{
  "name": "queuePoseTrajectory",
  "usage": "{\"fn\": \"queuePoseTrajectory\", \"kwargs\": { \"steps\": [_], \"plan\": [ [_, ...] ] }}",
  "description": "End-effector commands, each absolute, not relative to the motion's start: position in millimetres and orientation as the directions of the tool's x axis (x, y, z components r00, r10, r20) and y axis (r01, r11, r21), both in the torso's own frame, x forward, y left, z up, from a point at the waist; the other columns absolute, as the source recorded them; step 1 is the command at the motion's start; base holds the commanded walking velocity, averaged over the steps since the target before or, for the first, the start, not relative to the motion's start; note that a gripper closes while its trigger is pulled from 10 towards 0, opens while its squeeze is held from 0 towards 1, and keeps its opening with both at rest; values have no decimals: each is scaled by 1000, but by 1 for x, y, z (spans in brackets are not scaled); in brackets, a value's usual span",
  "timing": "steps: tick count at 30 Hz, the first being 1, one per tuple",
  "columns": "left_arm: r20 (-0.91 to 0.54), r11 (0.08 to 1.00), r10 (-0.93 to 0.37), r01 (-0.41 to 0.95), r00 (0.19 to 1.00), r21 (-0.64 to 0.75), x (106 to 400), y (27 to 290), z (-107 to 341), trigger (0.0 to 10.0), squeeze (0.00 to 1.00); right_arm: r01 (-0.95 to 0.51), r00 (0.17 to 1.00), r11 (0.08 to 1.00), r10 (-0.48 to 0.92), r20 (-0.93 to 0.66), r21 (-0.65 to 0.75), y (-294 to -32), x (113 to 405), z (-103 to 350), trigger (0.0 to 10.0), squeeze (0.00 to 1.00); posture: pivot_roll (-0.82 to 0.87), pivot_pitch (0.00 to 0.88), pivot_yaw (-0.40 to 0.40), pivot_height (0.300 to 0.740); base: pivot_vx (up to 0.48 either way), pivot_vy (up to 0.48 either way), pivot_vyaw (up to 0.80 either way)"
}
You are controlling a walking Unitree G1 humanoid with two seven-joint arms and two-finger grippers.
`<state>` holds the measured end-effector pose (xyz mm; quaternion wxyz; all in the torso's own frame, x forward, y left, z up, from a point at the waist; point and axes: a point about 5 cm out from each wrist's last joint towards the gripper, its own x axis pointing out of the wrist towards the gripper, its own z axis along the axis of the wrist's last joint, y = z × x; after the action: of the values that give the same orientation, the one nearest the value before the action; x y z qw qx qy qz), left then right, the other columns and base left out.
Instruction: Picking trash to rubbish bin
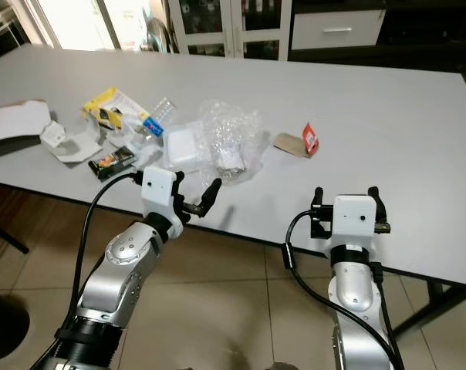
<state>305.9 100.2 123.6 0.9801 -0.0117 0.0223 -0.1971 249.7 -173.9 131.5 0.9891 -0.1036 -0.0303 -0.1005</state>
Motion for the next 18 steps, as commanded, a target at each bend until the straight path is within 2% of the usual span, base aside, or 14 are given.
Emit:
{"fn": "queuePoseTrajectory", "kwargs": {
  "steps": [1,5,18],
  "plan": [
    [-38,932,-363,362,931,-32,307,108,125,10000,0,202,978,959,-185,99,-198,-170,250,136,10000,0,-127,82,89,740,0,0,0],
    [-35,930,-368,366,929,-43,307,108,125,10000,0,205,977,959,-191,91,-197,-170,250,135,10000,0,-128,82,91,740,0,0,-278],
    [-24,925,-378,376,926,-52,309,107,128,10000,0,211,977,958,-198,84,-193,-169,251,134,10000,0,-125,82,98,740,0,0,-787]
  ]
}}
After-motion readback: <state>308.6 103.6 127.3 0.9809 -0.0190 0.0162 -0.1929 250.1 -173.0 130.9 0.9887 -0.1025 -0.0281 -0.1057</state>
